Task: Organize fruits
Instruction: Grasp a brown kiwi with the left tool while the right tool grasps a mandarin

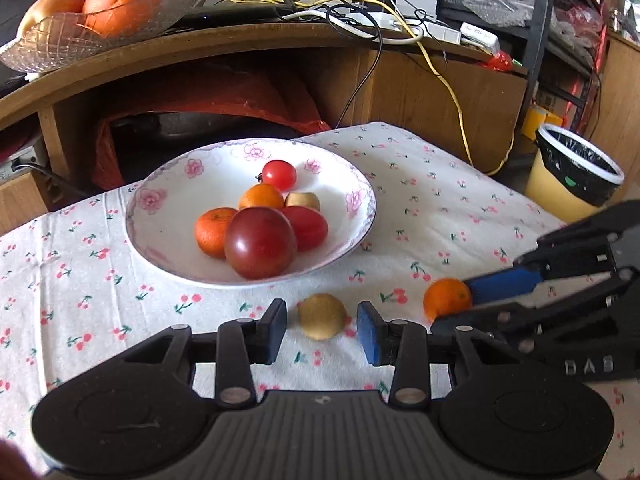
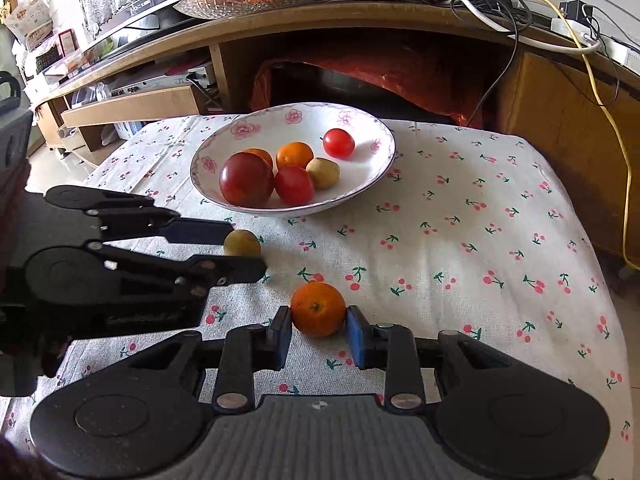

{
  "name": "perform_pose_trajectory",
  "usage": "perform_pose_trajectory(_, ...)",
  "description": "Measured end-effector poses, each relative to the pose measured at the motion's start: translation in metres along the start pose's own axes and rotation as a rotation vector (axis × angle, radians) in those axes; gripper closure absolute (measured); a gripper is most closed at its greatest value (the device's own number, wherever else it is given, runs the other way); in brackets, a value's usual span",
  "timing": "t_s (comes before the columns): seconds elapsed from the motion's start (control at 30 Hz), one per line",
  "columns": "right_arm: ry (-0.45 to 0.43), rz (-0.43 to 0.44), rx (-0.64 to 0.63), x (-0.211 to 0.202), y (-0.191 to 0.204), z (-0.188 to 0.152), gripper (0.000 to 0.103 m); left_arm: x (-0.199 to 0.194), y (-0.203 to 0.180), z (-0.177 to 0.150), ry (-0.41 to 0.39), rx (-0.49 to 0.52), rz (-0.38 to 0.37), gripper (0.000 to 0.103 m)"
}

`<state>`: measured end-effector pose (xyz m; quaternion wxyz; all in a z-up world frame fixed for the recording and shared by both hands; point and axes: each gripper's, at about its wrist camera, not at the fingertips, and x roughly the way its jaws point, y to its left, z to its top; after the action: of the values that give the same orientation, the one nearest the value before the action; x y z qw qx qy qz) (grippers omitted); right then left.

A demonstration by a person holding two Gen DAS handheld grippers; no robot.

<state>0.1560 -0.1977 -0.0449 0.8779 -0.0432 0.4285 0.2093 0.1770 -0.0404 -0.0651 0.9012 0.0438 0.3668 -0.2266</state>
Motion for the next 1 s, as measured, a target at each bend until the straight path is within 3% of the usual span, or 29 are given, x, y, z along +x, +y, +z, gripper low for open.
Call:
perform_pose_trajectory(0.17,0.000,-0.011,-0.001,0.002,0.001,0.002,0.077,-0.003,-0.004,-0.003,-0.004,0.033,0.022,0.069)
perform_pose_trajectory(0.43,-0.007,-0.032,0.007,0.010,0.005,0.006,0.070,-0.021,0.001,-0.011,0.021,0.019,0.025,0.069)
perform_pose_trajectory(0.6,0.004,-0.064,-0.010,0.009,0.011,0.007,0.078,-0.039,-0.001,-0.022,0.039,0.021,0.024,0.069)
perform_pose_trajectory(1.0,0.039,-0.058,-0.009,-0.011,0.043,-0.007,0.079,-0.075,0.005,-0.046,0.051,-0.026,0.039,0.069)
